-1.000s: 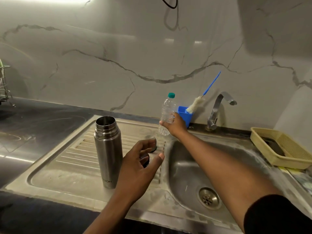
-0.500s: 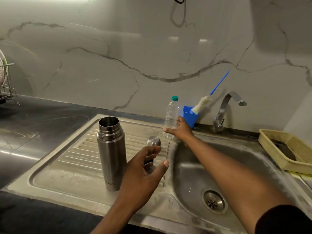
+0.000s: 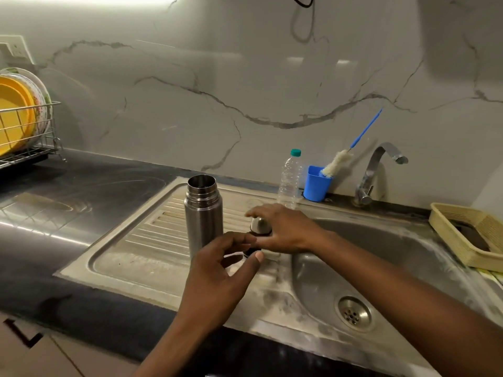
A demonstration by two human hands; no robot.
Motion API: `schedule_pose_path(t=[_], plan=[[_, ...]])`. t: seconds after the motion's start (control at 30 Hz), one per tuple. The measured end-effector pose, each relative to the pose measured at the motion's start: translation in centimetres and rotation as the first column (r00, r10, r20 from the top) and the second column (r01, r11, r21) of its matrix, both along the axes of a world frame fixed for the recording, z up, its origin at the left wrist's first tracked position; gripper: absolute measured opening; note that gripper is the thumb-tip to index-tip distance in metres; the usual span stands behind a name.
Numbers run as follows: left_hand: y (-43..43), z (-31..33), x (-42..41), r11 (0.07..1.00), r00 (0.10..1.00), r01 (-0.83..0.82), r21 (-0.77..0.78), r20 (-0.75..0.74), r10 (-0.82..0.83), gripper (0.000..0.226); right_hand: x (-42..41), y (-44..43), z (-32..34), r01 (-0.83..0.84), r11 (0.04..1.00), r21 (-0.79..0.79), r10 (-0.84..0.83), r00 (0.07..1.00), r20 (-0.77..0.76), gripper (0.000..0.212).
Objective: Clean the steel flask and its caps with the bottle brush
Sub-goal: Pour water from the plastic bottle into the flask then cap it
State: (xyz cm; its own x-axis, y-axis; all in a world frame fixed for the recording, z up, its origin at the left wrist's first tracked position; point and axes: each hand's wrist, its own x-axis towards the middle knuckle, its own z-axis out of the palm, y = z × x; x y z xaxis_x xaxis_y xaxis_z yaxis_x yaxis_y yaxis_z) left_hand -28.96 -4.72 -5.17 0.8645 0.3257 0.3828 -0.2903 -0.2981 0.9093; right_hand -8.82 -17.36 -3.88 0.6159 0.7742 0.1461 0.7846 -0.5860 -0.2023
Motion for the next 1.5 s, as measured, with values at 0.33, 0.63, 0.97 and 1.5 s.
schedule_pose_path(t=[0.33, 0.63, 0.97, 1.5], plan=[[4.0, 0.4, -1.9, 0.967, 0.970, -0.233, 0.100, 0.095, 0.224, 0.019, -1.1, 1.2, -1.7, -0.056, 0.990, -0.127, 0.064, 0.997, 0.053, 0.061], [5.6, 0.5, 0.5, 0.880, 0.881, -0.459, 0.123, 0.187, 0.434, 0.085, -3.5, -1.3, 5.7, -0.032, 0.978, 0.205, 0.061, 0.989, -0.137, 0.058], [6.8, 0.9, 3.3, 0.943, 0.952, -0.306, 0.129, 0.053, 0.302, 0.080, -6.4, -1.0, 15.0, -0.144, 0.921, 0.361, 0.201, 0.972, -0.124, 0.050], [3.1, 3.4, 3.1, 0.955, 0.979, -0.186, 0.230, 0.121, 0.162, 0.068, -7.3, -0.4, 20.0, -0.317, 0.948, 0.019, 0.318, 0.946, -0.069, 0.051]])
